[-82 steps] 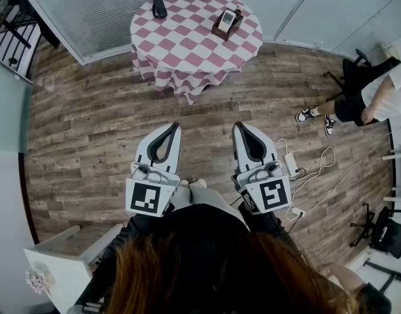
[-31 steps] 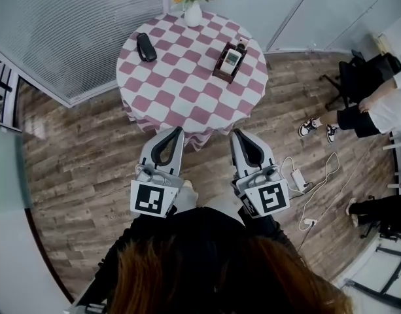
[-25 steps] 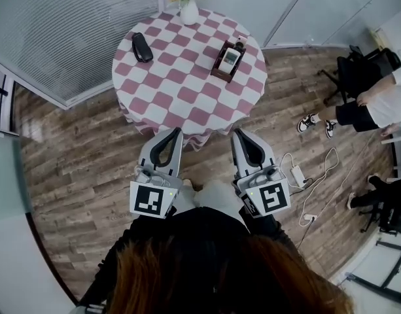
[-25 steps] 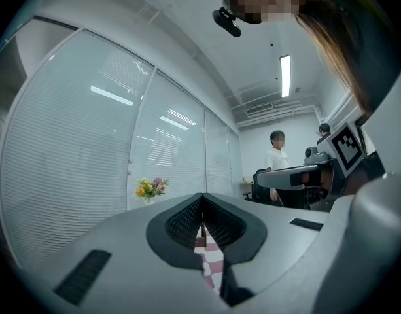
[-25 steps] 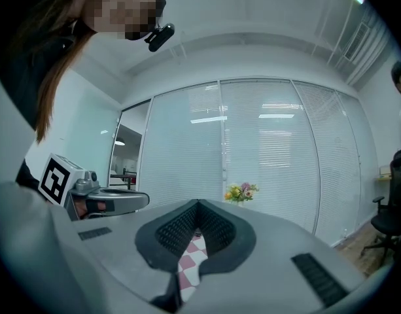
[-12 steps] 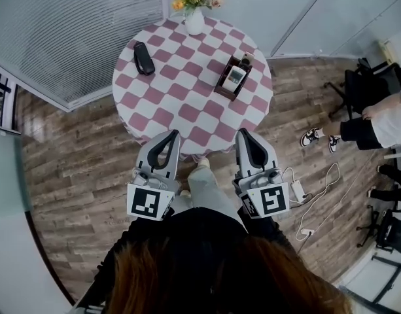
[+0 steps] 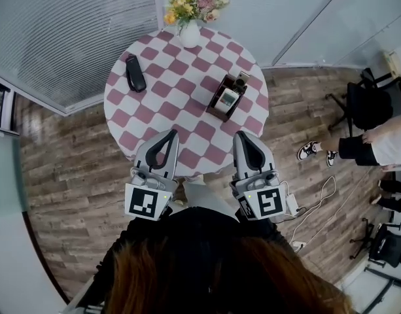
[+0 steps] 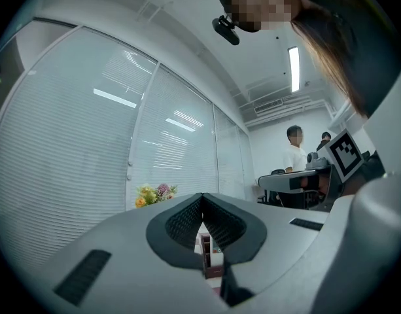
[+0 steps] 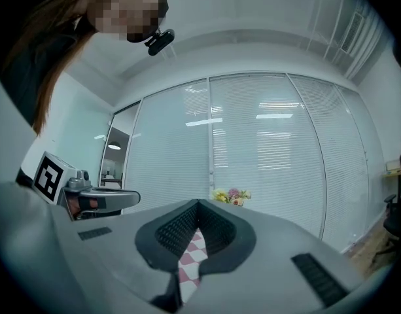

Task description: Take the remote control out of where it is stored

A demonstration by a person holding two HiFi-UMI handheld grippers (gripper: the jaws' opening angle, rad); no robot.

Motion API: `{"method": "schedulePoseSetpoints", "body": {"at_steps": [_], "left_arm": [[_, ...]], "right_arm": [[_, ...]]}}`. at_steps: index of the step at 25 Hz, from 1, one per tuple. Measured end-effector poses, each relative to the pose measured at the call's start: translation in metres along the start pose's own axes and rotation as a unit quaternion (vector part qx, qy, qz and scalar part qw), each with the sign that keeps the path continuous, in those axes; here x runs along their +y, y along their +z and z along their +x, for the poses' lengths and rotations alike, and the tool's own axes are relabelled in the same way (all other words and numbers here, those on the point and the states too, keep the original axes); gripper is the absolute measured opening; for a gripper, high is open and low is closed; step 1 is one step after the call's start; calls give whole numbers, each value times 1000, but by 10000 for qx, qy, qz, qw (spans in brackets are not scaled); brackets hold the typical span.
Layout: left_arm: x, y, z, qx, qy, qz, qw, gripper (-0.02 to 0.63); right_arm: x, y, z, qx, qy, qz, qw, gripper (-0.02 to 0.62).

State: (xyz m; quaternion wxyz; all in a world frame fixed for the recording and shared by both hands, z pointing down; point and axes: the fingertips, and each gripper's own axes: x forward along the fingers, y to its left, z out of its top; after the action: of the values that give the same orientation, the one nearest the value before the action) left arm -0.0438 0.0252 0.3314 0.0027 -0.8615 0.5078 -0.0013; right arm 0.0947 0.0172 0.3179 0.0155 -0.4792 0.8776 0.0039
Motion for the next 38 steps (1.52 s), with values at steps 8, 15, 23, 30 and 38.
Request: {"method": "schedulePoseSetpoints", "body": {"at_steps": [8, 15, 23, 30, 38], "left_arm": [[4, -4, 42, 19, 169, 38, 9998, 9], [4, -10, 59, 132, 72, -8, 9999, 9], [11, -11, 76, 199, -290, -2, 9994, 9], [23, -8, 79, 178, -563, 51, 9982, 9], [34, -6, 79, 143, -717, 70, 9973, 9]], "right_arm": [[-27, -6, 15, 74, 165, 114, 9998, 14], [-40, -13, 25, 218, 73, 165, 9996, 14], [-49, -25, 41, 382, -317, 281, 9984, 14], [-65, -55, 60, 611, -859, 252, 9941, 14], [-87, -92, 85, 880, -1531, 571, 9826, 14]]}}
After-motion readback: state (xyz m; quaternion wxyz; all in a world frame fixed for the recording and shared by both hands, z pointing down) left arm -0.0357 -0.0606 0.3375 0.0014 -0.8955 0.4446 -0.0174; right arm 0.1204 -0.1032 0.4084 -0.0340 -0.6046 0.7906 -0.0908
